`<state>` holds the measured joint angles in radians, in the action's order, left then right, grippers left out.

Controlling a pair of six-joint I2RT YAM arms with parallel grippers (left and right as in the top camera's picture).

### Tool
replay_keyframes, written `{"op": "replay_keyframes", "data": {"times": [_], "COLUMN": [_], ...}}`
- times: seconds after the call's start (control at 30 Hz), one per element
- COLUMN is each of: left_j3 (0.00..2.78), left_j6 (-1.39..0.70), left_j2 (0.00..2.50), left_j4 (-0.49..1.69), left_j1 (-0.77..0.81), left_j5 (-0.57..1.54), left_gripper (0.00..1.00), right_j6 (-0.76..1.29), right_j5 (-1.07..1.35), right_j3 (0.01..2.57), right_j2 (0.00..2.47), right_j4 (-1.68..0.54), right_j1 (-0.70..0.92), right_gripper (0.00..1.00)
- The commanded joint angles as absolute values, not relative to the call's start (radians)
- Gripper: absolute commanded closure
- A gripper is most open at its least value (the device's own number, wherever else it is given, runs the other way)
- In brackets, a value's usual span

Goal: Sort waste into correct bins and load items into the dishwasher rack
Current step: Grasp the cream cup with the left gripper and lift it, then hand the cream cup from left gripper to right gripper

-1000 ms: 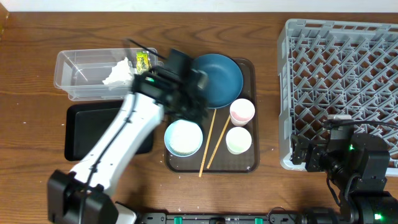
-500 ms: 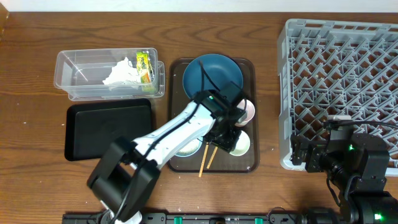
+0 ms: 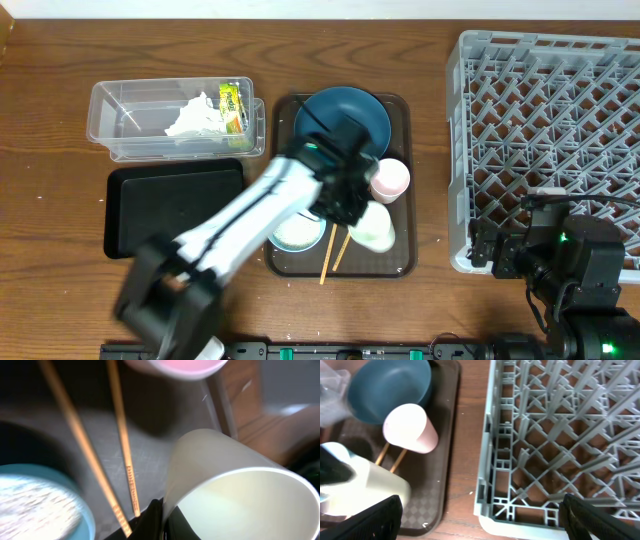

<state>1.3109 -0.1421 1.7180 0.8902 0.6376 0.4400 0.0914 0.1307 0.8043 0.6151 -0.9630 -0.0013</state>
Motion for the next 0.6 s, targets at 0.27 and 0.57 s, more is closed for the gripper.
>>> {"op": "replay_keyframes", "data": {"times": [0.27, 0.57], "left_j3": [1.315, 1.315], "left_j6": [-0.272, -0.294], "left_j2": [1.518, 1.541], "left_j4": [0.644, 0.588], "left_j1": [0.301, 0.309], "left_j5": [1.208, 1.410], "left_gripper": [0.94, 0.94], "right_j6": [0.071, -0.028], "right_j5": [0.461, 1.053], "right_j3": [0.818, 0.814], "right_j2": [0.622, 0.723], "right_j4": [-0.823, -0.503], "right_j1": [0.013, 0.013], "right_gripper": [0.01, 0.01]}}
